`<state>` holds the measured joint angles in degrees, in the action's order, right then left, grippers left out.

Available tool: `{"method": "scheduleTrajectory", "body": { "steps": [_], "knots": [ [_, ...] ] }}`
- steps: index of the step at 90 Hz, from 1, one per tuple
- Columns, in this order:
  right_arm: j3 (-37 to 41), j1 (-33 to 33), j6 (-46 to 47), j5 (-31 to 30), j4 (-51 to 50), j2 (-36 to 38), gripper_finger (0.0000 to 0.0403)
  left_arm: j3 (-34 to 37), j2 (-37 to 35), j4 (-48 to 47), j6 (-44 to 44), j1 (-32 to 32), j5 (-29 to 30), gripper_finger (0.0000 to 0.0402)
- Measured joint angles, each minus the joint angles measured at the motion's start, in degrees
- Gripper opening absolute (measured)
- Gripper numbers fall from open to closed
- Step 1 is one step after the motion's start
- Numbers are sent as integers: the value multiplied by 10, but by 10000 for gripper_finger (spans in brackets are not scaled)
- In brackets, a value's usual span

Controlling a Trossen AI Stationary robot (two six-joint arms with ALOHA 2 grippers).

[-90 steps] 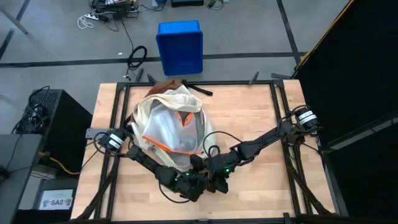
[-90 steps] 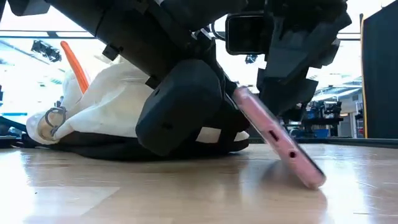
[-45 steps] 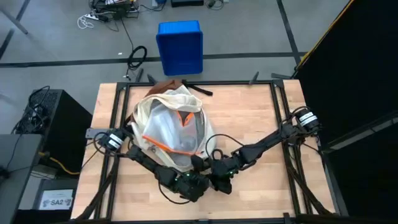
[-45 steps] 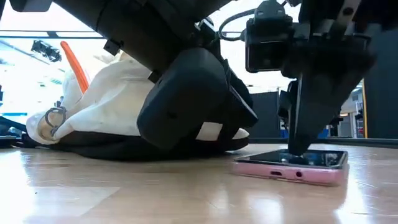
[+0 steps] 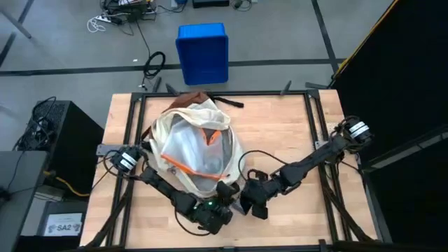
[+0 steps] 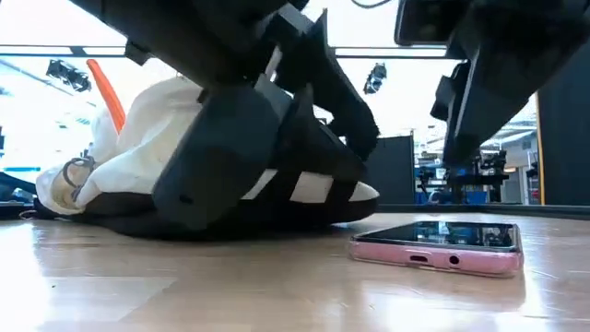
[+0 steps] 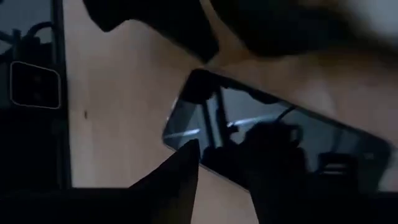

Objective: Unpack backpack
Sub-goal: Put the pink cellphone into the white backpack

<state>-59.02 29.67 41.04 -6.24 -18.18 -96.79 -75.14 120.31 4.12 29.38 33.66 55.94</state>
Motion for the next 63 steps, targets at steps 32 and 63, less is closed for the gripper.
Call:
{"method": "scheduleTrajectory", "body": {
  "steps": [32, 63],
  "knots": [
    [0, 37, 58, -27, 0, -3, 107, -4, -1, -269, -134, -18, 8, 204],
    [0, 41, 61, -47, 2, -3, 102, 6, -74, -538, -376, -61, -21, 204]
  ]
}}
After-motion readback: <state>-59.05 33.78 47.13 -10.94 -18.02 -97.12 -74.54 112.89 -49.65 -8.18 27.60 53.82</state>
